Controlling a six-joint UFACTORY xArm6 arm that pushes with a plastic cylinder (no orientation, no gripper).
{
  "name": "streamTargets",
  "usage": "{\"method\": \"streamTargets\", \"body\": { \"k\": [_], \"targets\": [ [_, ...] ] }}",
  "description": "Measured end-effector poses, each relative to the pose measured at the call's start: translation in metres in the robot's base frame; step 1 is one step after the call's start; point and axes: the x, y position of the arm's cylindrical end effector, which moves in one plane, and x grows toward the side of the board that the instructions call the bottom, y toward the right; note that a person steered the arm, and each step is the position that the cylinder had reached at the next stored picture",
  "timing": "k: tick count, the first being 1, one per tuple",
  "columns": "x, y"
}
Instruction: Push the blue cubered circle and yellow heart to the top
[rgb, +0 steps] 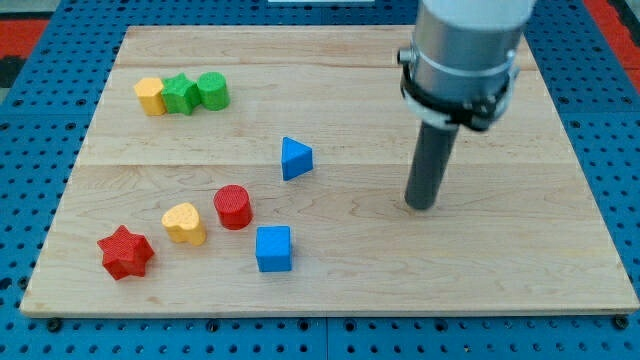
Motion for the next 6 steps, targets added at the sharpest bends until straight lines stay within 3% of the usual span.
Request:
{"method": "streamTargets", "body": {
  "k": [1,3,4,6],
  "targets": [
    [0.045,-0.021],
    [0.095,-0.105],
    [0.085,-0.156],
    [0.01,-0.177]
  ]
}}
